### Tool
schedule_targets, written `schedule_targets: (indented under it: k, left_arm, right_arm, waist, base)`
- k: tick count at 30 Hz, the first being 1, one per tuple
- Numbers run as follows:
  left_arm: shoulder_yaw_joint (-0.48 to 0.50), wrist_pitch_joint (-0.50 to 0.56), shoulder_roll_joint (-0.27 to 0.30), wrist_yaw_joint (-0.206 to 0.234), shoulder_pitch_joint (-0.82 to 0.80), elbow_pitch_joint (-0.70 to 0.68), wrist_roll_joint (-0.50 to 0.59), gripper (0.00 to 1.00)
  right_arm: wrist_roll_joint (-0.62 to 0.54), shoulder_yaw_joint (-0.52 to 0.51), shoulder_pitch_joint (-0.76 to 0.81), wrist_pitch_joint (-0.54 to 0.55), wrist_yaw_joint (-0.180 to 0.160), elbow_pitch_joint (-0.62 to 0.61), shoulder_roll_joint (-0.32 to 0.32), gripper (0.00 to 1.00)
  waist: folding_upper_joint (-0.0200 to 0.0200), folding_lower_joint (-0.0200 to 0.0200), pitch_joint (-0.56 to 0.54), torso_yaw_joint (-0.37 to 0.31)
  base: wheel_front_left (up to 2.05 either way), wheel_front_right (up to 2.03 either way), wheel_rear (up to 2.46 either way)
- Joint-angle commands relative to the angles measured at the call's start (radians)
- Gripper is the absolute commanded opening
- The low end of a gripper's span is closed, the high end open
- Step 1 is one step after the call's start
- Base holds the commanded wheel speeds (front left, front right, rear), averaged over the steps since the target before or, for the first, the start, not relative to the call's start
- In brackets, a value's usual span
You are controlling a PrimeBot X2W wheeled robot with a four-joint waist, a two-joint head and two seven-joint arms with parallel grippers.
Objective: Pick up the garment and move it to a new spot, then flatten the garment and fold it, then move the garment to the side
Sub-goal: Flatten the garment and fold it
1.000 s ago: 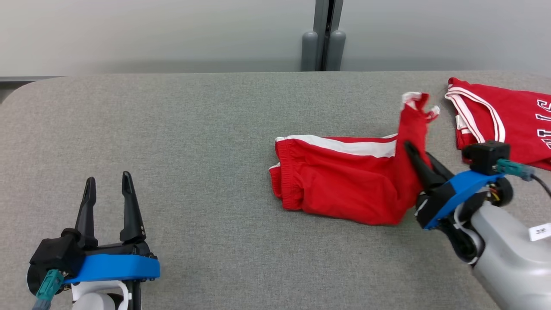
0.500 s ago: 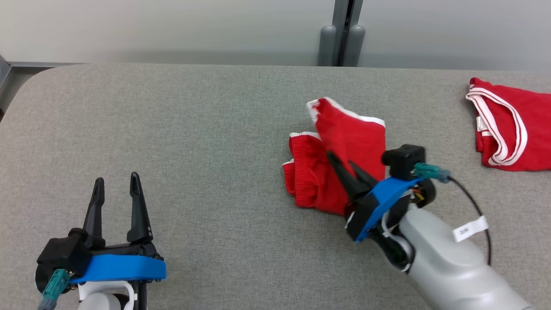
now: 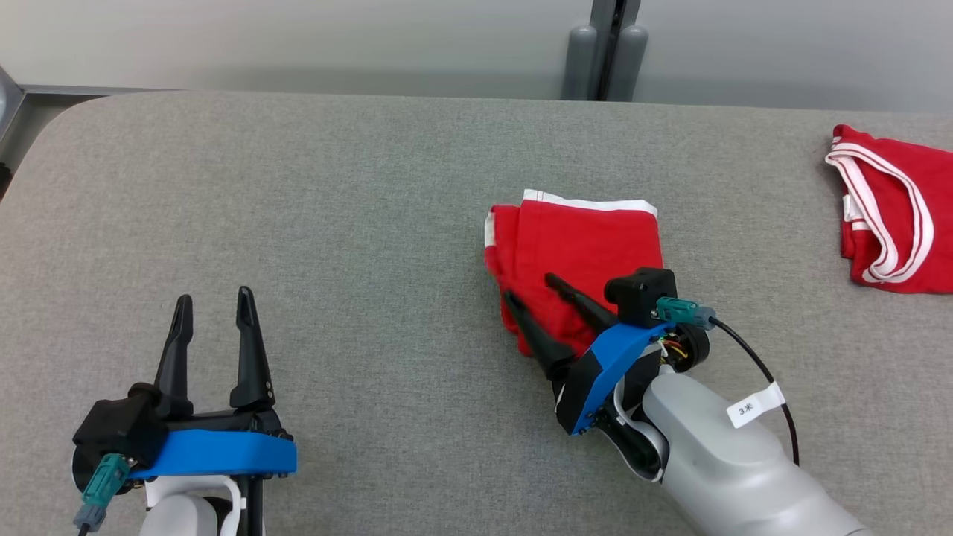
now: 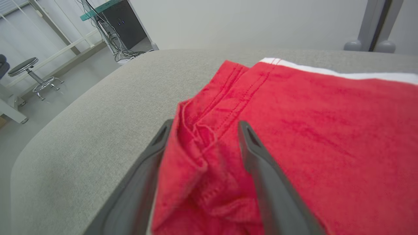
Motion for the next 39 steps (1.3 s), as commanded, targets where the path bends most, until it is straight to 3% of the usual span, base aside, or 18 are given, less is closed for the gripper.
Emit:
schedule_targets:
  k: [1,5,12,17,26,39]
  left_arm:
    - [0.003,-0.002,0.0,0.006,-0.001,0.0,0.0,1.0]
    - [0.013,-0.002,0.0,0.007,0.009,0.002,0.009,1.0]
    - [0.025,-0.002,0.0,0.005,0.017,0.002,0.022,1.0]
    - [0.033,-0.002,0.0,0.002,0.029,0.006,0.033,1.0]
    - [0.047,-0.002,0.0,0.005,0.06,0.025,0.059,1.0]
    - [0.033,-0.002,0.0,0.03,0.123,0.04,0.13,1.0]
  right_arm:
    - [-0.01,-0.003,-0.011,-0.005,0.0,-0.007,-0.009,1.0]
    - [-0.042,-0.061,0.006,-0.008,0.0,-0.075,-0.059,1.0]
    - [-0.168,-0.276,0.13,-0.009,0.0,-0.259,-0.152,1.0]
    - [-0.254,-0.427,0.252,-0.009,0.0,-0.382,-0.17,1.0]
    - [-0.383,-0.62,0.473,-0.009,0.0,-0.568,-0.111,1.0]
    - [-0.492,-0.745,0.697,-0.009,0.0,-0.695,-0.023,1.0]
  waist:
    - [-0.0002,-0.0001,-0.004,-0.006]
    - [-0.0002,-0.0001,-0.015,-0.024]
    - [-0.0002,-0.0001,-0.043,-0.067]
    - [-0.0002,-0.0001,-0.071,-0.099]
    - [-0.0002,-0.0001,-0.116,-0.139]
    - [-0.0002,-0.0001,-0.193,-0.13]
  base:
    - [0.0,0.0,0.0]
    - [0.0,0.0,0.0]
    - [0.0,0.0,0.0]
    - [0.0,0.0,0.0]
    - [0.0,0.0,0.0]
    - [0.0,0.0,0.0]
